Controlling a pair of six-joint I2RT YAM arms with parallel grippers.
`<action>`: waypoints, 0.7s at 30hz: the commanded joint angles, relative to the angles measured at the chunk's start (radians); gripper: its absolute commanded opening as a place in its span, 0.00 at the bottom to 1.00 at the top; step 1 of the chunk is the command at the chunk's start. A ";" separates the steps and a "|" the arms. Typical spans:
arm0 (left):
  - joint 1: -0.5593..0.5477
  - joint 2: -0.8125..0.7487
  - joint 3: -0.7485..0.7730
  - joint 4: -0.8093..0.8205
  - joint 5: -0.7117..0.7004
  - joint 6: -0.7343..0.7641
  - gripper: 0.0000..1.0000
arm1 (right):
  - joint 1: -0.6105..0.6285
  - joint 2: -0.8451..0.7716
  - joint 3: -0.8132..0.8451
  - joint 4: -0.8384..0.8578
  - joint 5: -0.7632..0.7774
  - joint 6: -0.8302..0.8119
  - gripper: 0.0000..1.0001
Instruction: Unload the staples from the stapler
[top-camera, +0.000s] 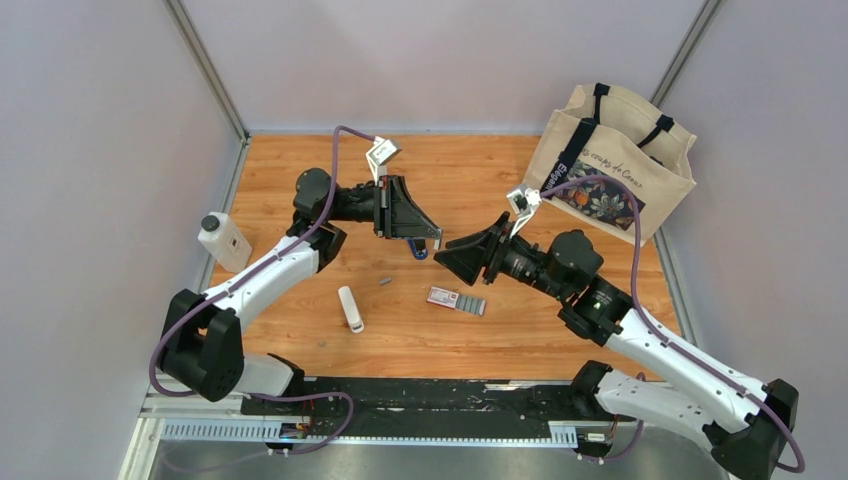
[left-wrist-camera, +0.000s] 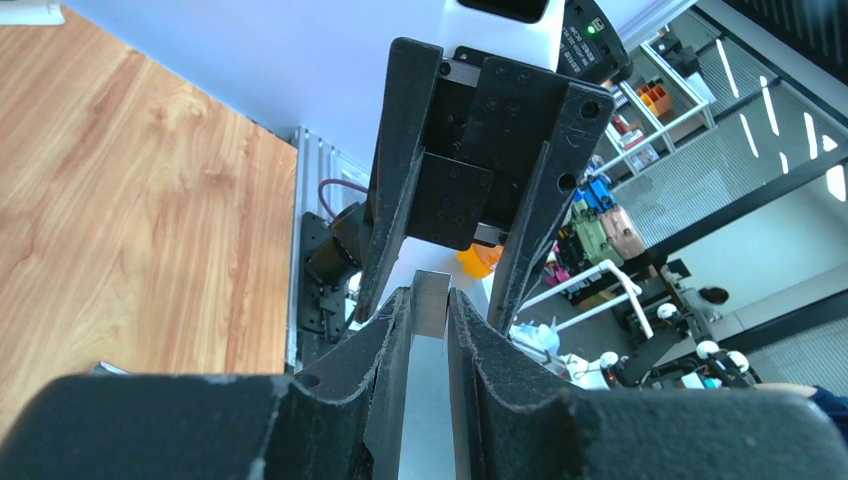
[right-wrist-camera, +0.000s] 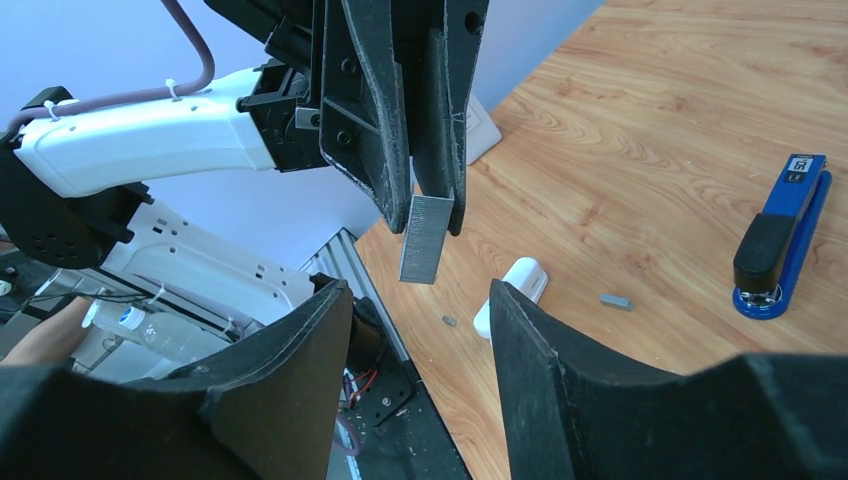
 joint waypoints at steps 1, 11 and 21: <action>-0.004 -0.035 -0.008 0.083 0.013 -0.022 0.28 | -0.009 0.009 0.048 0.071 -0.036 0.029 0.55; -0.010 -0.035 -0.014 0.086 0.006 -0.010 0.28 | -0.014 0.038 0.046 0.120 -0.038 0.063 0.47; -0.013 -0.045 -0.016 0.081 0.006 0.007 0.28 | -0.018 0.060 0.042 0.144 -0.031 0.084 0.32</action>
